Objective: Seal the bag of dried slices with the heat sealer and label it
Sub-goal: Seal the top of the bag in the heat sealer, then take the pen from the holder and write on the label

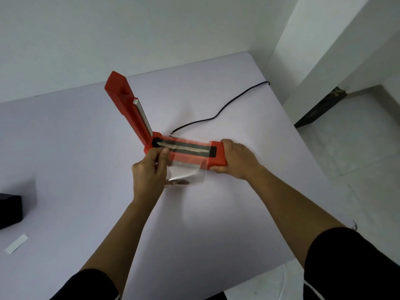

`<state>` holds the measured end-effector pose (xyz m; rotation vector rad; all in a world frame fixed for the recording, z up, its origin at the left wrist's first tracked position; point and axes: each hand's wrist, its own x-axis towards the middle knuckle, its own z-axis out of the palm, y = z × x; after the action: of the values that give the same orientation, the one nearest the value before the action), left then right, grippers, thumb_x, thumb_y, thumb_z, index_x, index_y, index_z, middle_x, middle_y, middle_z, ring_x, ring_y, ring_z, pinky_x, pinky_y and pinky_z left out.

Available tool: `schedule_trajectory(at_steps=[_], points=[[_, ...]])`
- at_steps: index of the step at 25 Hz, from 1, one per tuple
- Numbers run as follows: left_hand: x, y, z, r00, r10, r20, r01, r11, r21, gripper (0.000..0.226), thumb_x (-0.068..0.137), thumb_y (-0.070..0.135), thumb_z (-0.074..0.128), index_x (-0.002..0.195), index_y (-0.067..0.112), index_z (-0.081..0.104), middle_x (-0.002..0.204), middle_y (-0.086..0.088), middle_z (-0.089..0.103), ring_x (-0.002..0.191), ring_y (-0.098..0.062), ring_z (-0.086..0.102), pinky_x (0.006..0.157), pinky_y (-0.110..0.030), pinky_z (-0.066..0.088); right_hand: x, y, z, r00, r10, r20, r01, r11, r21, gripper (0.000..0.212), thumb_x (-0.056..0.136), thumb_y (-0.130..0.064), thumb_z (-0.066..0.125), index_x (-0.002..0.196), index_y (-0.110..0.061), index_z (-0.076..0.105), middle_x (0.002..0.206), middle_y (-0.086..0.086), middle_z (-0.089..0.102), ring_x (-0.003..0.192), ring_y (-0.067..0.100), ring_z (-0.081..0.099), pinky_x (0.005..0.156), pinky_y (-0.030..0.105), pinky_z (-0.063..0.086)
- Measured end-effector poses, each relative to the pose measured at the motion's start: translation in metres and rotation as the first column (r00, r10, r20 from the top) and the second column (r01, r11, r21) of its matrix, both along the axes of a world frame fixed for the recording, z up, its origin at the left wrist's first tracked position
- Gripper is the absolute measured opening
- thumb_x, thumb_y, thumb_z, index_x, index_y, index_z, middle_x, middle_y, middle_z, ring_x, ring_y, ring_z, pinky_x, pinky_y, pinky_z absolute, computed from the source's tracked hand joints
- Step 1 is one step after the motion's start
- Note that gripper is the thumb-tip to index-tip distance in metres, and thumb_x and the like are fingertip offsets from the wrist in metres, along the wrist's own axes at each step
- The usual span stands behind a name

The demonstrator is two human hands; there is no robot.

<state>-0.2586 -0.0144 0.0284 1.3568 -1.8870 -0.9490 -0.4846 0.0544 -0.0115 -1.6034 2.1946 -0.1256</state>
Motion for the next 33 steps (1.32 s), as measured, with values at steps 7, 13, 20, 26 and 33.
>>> schedule_trajectory(at_steps=[7,13,20,26,33], points=[[0.030,-0.002,0.025,0.989,0.132,-0.070,-0.124,0.986,0.108,0.023,0.096,0.026,0.048,0.086,0.012,0.063,0.069,0.007,0.067,0.037,-0.016,0.053,0.041,-0.021,0.045,0.022,0.012,0.020,0.989,-0.118,0.090,0.134,0.971,-0.198,0.107,0.073,-0.047,0.070,0.147,-0.009,0.003,0.154,0.015,0.016,0.141,0.025,0.017,0.115,0.040,0.015],[0.084,0.009,0.041,0.959,0.261,-0.109,-0.236,0.951,0.201,0.020,0.097,0.024,0.048,0.088,0.014,0.064,0.072,0.006,0.069,0.037,-0.014,0.051,0.040,-0.016,0.044,0.149,0.036,0.016,0.728,-0.007,0.685,0.027,0.999,-0.018,0.062,0.077,-0.032,0.073,0.129,-0.027,0.041,0.124,-0.017,0.046,0.111,-0.007,0.045,0.096,0.022,0.040],[0.166,-0.003,-0.007,0.927,0.373,0.048,-0.363,0.855,0.369,0.025,0.098,0.029,0.044,0.092,0.011,0.061,0.073,0.003,0.069,0.034,-0.009,0.052,0.041,-0.014,0.045,0.248,0.049,-0.015,0.640,-0.081,0.764,-0.051,0.988,0.147,0.008,0.092,-0.025,0.058,0.084,-0.026,0.061,0.070,-0.009,0.063,0.061,-0.003,0.058,0.061,0.011,0.044],[0.186,-0.012,-0.063,0.924,0.255,0.284,-0.347,0.872,0.345,0.029,0.097,0.031,0.043,0.086,0.008,0.058,0.075,-0.002,0.064,0.066,-0.022,0.055,0.058,-0.026,0.038,0.276,0.056,-0.038,0.820,-0.140,0.556,0.074,0.987,0.141,0.014,0.088,-0.028,0.062,0.081,-0.015,0.065,0.069,-0.003,0.067,0.064,0.009,0.061,0.064,0.019,0.045],[0.195,-0.032,-0.081,0.876,0.052,0.480,-0.181,0.957,0.227,0.031,0.094,0.038,0.048,0.085,0.008,0.049,0.081,-0.008,0.058,0.077,-0.031,0.059,0.064,-0.033,0.040,0.286,0.055,-0.034,0.945,-0.096,0.313,0.117,0.992,-0.051,0.019,0.087,-0.027,0.060,0.081,-0.010,0.066,0.077,0.005,0.070,0.070,0.018,0.064,0.065,0.024,0.047]])
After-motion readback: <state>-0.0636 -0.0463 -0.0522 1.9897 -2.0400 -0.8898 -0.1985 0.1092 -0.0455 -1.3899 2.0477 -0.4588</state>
